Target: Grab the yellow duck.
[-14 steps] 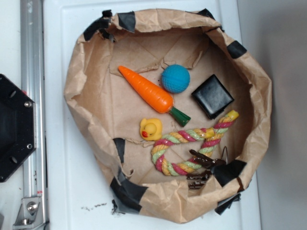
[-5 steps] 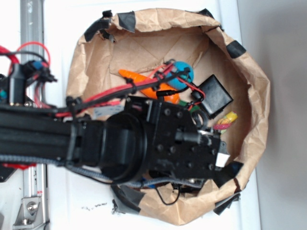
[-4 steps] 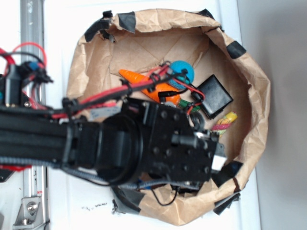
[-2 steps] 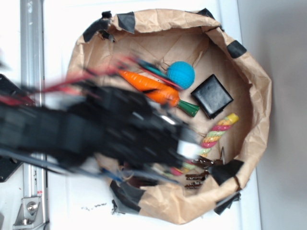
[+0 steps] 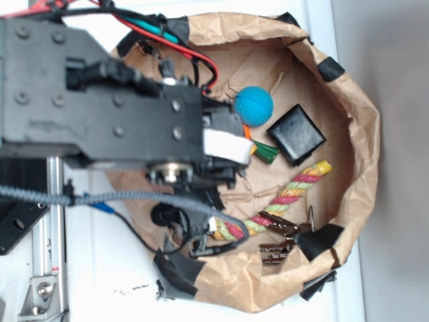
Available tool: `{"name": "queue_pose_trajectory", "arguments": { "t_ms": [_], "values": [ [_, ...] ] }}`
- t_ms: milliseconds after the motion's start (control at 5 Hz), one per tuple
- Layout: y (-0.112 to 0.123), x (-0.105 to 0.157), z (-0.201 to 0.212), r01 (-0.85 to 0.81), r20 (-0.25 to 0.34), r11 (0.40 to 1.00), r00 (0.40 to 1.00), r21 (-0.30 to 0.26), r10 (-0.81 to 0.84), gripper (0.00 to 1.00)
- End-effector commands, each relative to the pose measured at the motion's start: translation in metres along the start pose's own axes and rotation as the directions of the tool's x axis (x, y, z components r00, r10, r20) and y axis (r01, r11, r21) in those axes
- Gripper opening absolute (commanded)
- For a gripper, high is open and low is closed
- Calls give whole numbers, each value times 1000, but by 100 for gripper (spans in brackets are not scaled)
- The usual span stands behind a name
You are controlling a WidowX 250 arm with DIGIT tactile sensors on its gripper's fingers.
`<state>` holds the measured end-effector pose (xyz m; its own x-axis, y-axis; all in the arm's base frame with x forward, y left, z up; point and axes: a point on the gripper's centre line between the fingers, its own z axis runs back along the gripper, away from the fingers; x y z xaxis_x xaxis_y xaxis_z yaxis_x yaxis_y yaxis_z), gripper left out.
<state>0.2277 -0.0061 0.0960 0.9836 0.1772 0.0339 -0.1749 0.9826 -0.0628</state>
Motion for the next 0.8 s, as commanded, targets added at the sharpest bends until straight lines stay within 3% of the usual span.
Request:
{"name": "queue_pose_trajectory", "arguments": {
  "t_ms": [0,400,600],
  "values": [
    [12,17,-28,138,-40,990,990,-6,-138,100],
    [3,16,-86,377,-185,920,916,104,-355,100],
    [6,13,-84,358,-177,928,924,99,-338,100]
  ]
}}
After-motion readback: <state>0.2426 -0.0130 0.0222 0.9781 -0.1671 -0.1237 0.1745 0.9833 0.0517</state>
